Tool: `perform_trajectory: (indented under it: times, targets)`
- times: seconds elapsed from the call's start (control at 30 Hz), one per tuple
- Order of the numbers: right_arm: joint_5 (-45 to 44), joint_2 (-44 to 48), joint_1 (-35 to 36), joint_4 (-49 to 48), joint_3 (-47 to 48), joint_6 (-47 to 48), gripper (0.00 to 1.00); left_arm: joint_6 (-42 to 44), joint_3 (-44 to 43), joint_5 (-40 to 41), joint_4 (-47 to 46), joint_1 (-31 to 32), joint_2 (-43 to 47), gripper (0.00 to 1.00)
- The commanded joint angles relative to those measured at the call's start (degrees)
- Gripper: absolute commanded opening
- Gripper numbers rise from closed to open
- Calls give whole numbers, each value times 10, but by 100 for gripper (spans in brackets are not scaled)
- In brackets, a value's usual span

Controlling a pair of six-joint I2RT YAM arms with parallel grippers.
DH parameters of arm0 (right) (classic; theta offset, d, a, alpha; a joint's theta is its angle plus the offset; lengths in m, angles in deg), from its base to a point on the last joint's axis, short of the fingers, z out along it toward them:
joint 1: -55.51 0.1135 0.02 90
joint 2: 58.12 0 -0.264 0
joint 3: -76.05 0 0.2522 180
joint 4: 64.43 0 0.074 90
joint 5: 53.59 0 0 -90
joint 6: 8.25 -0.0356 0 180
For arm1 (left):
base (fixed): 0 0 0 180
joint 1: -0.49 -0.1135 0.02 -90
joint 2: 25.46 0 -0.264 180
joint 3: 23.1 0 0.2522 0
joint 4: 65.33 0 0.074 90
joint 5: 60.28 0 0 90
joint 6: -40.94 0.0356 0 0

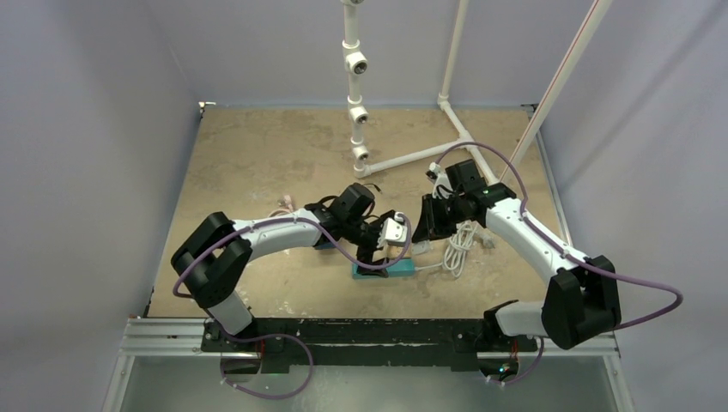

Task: Insert the plug
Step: Insert the plug into the socket.

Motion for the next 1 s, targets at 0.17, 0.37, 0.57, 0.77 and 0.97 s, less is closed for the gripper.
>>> perform_trajectory:
  times: [0.17, 0.37, 0.57, 0.77, 0.97]
  targets:
    - [63, -4, -11, -53, -33, -12, 0, -24, 5, 86, -97, 13, -28, 99]
    - [69, 3, -12, -57, -42, -15, 0, -61, 2, 80, -98, 12, -14, 99]
    - [79, -4, -17, -73, -46, -22, 0, -73, 10, 16, -119, 10, -17, 99]
    - [89, -10, -23, -80, -46, -22, 0, -56, 25, -14, -135, 8, -22, 99]
    - [86, -11, -25, -76, -54, -21, 0, -70, 41, 37, -180, 3, -29, 99]
